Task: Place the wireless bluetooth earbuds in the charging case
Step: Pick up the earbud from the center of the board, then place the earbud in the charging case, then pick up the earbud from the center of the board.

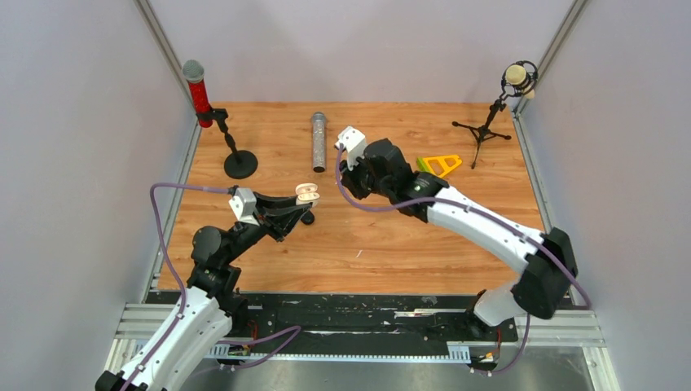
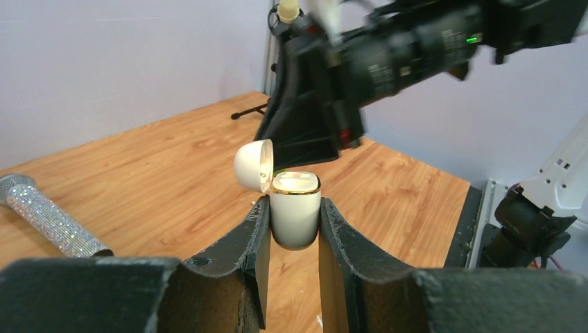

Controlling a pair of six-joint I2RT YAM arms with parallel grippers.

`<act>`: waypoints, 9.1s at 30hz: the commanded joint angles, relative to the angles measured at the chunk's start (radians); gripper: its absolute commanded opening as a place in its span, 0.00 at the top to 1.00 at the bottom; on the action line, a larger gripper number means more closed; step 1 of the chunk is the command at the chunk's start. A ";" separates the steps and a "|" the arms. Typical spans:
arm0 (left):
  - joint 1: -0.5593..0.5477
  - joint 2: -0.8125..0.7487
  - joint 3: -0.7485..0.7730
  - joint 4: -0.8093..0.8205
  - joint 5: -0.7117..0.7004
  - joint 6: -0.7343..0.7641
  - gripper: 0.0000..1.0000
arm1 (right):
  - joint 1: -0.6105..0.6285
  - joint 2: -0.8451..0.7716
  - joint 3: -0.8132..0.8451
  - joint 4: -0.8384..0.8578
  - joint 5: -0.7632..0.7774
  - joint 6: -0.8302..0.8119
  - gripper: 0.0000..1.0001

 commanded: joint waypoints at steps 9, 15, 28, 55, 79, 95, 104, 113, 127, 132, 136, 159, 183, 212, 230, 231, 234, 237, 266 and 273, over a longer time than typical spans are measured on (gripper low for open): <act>0.010 0.004 -0.008 0.069 0.078 0.015 1.00 | 0.255 -0.301 -0.113 0.240 0.174 -0.466 0.99; 0.012 0.012 -0.017 0.123 0.139 0.008 1.00 | 0.298 -0.343 -0.121 0.243 0.013 -0.496 1.00; 0.013 0.016 -0.039 0.219 0.211 0.007 1.00 | 0.389 -0.387 -0.142 0.250 -0.063 -0.571 1.00; 0.013 0.003 -0.047 0.239 0.244 0.051 1.00 | 0.408 -0.329 -0.148 0.279 0.063 -0.660 1.00; 0.013 -0.002 -0.054 0.286 0.273 0.080 1.00 | 0.401 -0.328 -0.165 0.316 -0.027 -0.669 1.00; 0.013 -0.002 -0.054 0.289 0.257 0.063 1.00 | 0.403 -0.335 -0.193 0.269 0.070 -0.809 1.00; 0.013 -0.001 -0.053 0.285 0.251 0.064 1.00 | 0.404 -0.325 -0.182 0.304 -0.021 -0.775 1.00; 0.013 -0.002 -0.053 0.284 0.245 0.060 1.00 | 0.406 -0.295 -0.179 0.292 -0.038 -0.797 1.00; 0.013 0.003 -0.046 0.249 0.154 0.049 1.00 | 0.435 -0.295 -0.175 0.246 -0.052 -0.788 1.00; 0.013 -0.012 -0.037 0.249 0.139 0.029 1.00 | 0.447 -0.271 -0.178 0.243 -0.017 -0.803 1.00; 0.013 -0.018 -0.025 0.234 0.102 -0.022 1.00 | 0.472 -0.262 -0.185 0.259 0.064 -0.826 1.00; 0.013 -0.036 -0.021 0.218 0.083 -0.043 1.00 | 0.496 -0.283 -0.153 0.194 0.067 -0.746 0.54; 0.014 -0.038 -0.019 0.197 0.071 -0.020 1.00 | -0.474 -0.073 -0.139 -0.142 -0.069 0.490 0.48; 0.015 -0.039 -0.023 0.215 0.085 -0.012 1.00 | -0.475 0.422 0.034 -0.125 -0.016 0.508 0.61; 0.015 -0.039 -0.023 0.211 0.081 -0.009 1.00 | -0.437 0.456 0.069 -0.122 -0.063 0.376 0.85; 0.015 -0.039 -0.023 0.212 0.080 -0.009 1.00 | -0.426 0.450 0.064 -0.123 -0.089 0.342 0.86; 0.015 -0.042 -0.022 0.209 0.080 -0.007 1.00 | -0.363 0.411 0.020 -0.127 -0.158 0.189 0.86; 0.015 -0.042 -0.022 0.211 0.082 -0.006 1.00 | -0.238 0.363 -0.033 -0.181 -0.203 -0.018 0.84; 0.015 -0.052 -0.028 0.226 0.093 -0.010 1.00 | 0.016 0.013 -0.296 -0.090 -0.066 0.200 0.49; 0.015 -0.062 -0.021 0.202 0.088 -0.004 1.00 | 0.034 0.099 -0.296 -0.070 -0.047 0.187 0.48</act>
